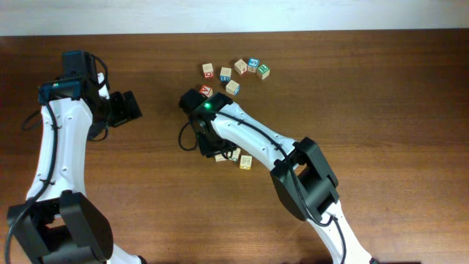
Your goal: Rotate 3 blocks
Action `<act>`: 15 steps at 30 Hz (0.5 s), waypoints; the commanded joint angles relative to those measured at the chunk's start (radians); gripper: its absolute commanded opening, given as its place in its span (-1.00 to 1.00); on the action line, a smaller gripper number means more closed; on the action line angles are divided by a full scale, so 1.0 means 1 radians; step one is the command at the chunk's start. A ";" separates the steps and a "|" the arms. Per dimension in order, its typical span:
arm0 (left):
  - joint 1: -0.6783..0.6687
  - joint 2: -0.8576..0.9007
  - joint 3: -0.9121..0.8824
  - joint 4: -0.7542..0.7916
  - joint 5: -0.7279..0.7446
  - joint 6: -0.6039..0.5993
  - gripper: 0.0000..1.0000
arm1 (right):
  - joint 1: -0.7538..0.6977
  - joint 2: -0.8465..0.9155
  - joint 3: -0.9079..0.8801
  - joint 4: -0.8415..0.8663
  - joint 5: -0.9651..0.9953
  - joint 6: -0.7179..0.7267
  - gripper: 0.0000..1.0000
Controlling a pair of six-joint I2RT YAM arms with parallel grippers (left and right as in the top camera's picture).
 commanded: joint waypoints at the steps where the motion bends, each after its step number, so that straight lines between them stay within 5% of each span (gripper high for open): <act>1: -0.002 0.002 0.012 0.002 -0.010 0.012 0.99 | -0.012 -0.001 0.106 -0.039 0.019 -0.003 -0.17; 12: -0.002 0.002 0.012 -0.003 -0.010 0.012 0.98 | -0.103 -0.001 0.370 -0.486 0.006 0.095 -0.16; 15: -0.002 0.002 0.012 -0.003 -0.010 0.012 0.98 | -0.131 -0.001 0.348 -0.520 -0.108 -0.009 -0.17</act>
